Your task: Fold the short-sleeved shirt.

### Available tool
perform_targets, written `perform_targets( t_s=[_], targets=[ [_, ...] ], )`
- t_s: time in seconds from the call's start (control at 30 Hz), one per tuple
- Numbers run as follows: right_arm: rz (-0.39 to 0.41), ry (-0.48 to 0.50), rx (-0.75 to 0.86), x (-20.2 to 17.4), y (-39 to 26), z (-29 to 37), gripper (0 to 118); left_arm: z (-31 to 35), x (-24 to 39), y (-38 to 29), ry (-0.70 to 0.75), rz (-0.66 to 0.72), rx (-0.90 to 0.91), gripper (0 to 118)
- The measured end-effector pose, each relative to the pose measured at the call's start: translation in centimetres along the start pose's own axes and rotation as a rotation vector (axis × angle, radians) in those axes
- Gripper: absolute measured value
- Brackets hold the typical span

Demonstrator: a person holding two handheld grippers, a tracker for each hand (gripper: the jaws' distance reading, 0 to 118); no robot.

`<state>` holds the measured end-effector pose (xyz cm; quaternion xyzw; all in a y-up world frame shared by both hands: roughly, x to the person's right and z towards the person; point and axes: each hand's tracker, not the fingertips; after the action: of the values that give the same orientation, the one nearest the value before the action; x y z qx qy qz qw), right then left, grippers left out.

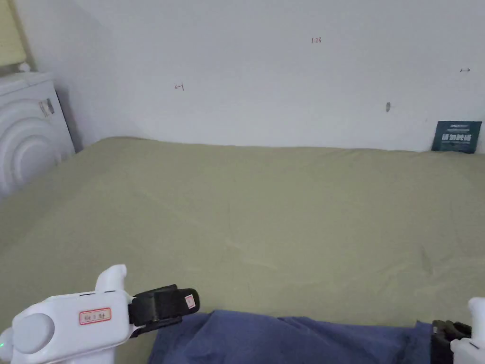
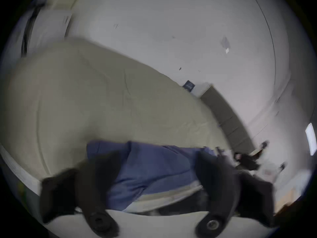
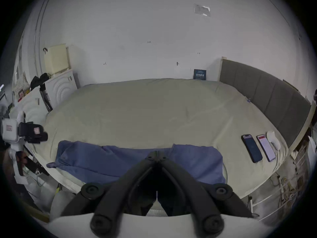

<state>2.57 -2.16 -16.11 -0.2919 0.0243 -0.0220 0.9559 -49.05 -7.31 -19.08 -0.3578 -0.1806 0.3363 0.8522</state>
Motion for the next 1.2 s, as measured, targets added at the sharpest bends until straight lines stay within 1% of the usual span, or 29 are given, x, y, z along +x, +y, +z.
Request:
perform_targets(
  t_s=[0.03,0.07,0.13,0.2,0.27,0.47,0.53,0.6,0.67,0.7,0.73,0.8,0.83,0.87,0.93,0.97,1.07,1.13,1.2],
  targets=[
    [-0.002,0.001,-0.007,0.0,0.0,-0.2,0,0.6,-1.7,-0.1,0.046,0.06,-0.022,114],
    [-0.007,0.008,-0.012,0.1,-0.1,-0.3,0,0.8,-2.6,-0.5,0.079,0.079,-0.015,114],
    [-0.014,0.019,-0.027,0.2,-0.1,-0.4,0,1.4,-5.3,-1.8,0.091,0.137,-0.019,114],
    [-0.012,0.023,-0.042,0.2,-0.2,-0.8,0,1.4,-7.1,-3.3,0.051,0.222,-0.041,114],
    [-0.011,0.03,-0.053,0.3,-0.3,-0.9,0,0.7,-8.3,-4.3,0.044,0.279,-0.053,114],
    [-0.043,0.062,-0.074,0.3,-0.3,-1.3,0,-2.9,-8.2,-6.1,-0.028,0.324,-0.101,114],
    [-0.049,0.064,-0.08,0.3,-0.4,-1.1,0,-4.7,-8.1,-6.7,-0.002,0.343,-0.145,114],
    [-0.063,0.071,-0.086,0.4,-0.4,-1.1,0,-5.0,-7.6,-7.1,0.034,0.351,-0.1,114],
    [-0.076,0.082,-0.089,0.6,-0.6,-0.9,0,-4.8,-7.2,-6.9,0.035,0.387,-0.087,112],
    [-0.08,0.084,-0.094,0.6,-0.7,-0.9,0,-4.7,-6.8,-6.6,0.042,0.392,-0.095,101],
    [-0.08,0.082,-0.098,0.5,-0.8,-1.0,0,-4.4,-6.5,-6.3,0.062,0.379,-0.101,95],
    [-0.082,0.083,-0.104,0.4,-1.3,-1.3,0,-4.2,-5.6,-6.1,0.161,0.311,-0.102,77],
    [-0.084,0.085,-0.109,0.4,-1.5,-1.4,0,-4.5,-5.4,-5.9,0.187,0.306,-0.109,31],
    [-0.086,0.088,-0.115,0.3,-1.6,-1.5,0,-4.6,-5.3,-6.1,0.171,0.314,-0.099,7],
    [-0.09,0.098,-0.132,0.3,-1.9,-1.4,0,-4.7,-5.0,-6.0,0.15,0.346,-0.095,7],
    [-0.093,0.104,-0.134,0.4,-2.0,-1.3,0,-4.5,-4.4,-5.9,0.153,0.335,-0.086,7],
    [-0.093,0.098,-0.127,0.8,-2.0,-0.6,0,-3.8,-2.7,-5.2,0.194,0.24,-0.053,7],
    [-0.098,0.095,-0.117,1.3,-1.8,-0.2,0,-3.3,-0.5,-4.7,0.196,0.137,-0.035,7],
    [-0.121,0.088,-0.098,2.0,-1.6,0.1,0,-3.3,2.6,-3.7,0.213,0.025,-0.029,7]
  ],
)
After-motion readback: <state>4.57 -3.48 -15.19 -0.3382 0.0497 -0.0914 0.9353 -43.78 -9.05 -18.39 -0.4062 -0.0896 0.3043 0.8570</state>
